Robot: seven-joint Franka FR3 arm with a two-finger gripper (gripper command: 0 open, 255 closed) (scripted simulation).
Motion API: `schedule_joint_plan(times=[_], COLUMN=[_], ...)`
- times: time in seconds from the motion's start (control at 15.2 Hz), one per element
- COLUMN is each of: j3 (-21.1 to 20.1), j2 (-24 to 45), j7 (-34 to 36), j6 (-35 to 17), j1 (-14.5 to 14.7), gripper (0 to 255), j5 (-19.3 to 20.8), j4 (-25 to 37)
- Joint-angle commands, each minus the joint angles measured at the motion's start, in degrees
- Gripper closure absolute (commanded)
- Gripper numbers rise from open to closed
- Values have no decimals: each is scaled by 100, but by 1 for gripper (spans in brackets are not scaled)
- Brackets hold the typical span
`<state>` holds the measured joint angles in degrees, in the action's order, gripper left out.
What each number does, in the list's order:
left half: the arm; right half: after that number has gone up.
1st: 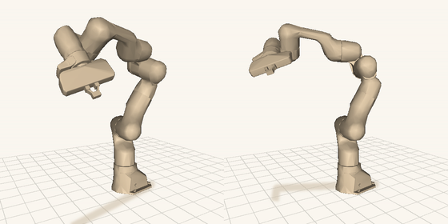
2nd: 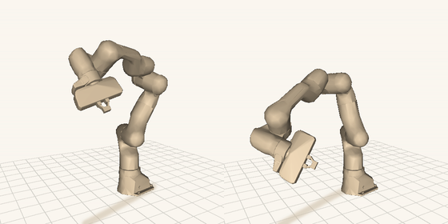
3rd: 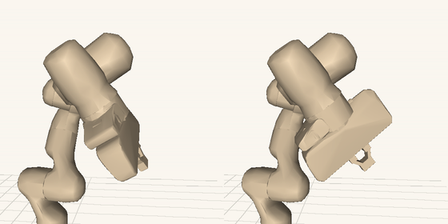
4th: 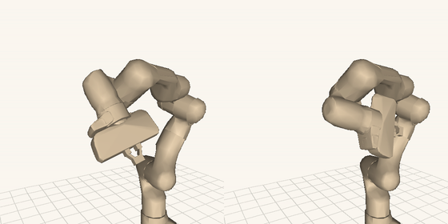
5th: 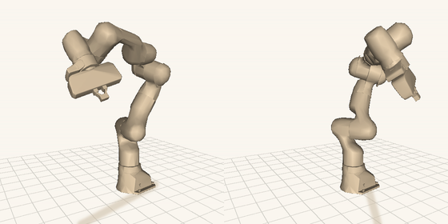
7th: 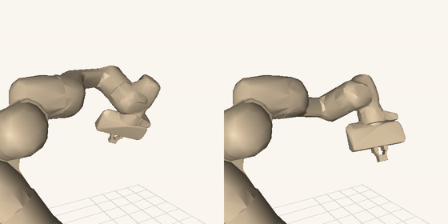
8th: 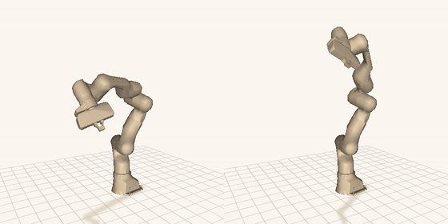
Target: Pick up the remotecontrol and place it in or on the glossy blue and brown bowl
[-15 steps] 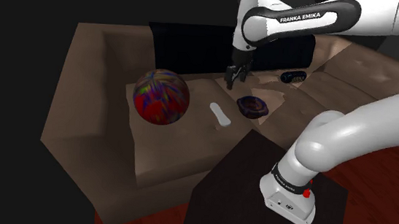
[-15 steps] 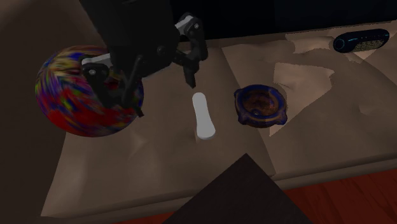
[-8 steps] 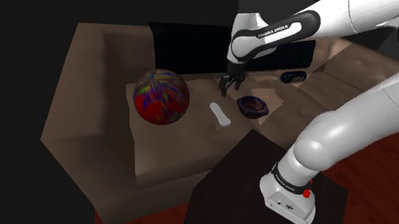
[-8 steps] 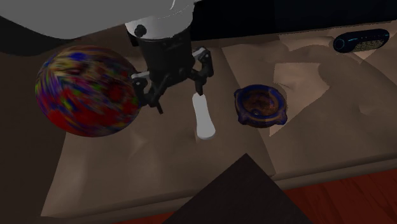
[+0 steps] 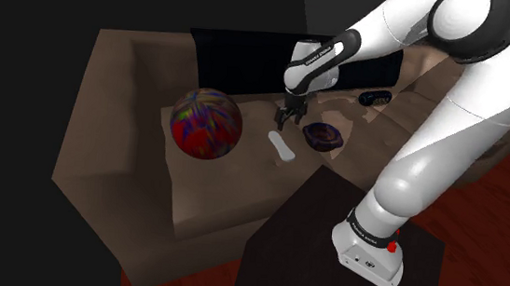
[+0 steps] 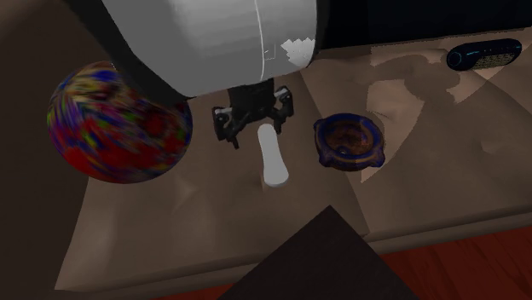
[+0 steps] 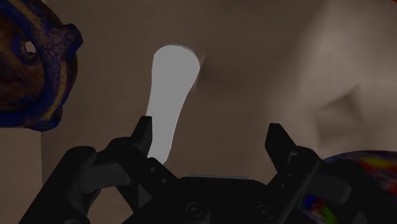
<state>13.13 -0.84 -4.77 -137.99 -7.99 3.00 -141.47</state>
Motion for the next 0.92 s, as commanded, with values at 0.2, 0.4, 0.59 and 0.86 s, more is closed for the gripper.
schedule_joint_plan(times=[0.2,0.4,0.59,0.86], j3=[71,11,-115,-232], j2=[1139,1827,2501,2955], j7=[-330,-565,-764,-874], j6=[-675,-975,-1204,-1406], j1=[-181,-376,-632,-799], gripper=[0,0,0,0], j5=[-576,-974,-1328,-1520], j4=[454,821,1248,1494])
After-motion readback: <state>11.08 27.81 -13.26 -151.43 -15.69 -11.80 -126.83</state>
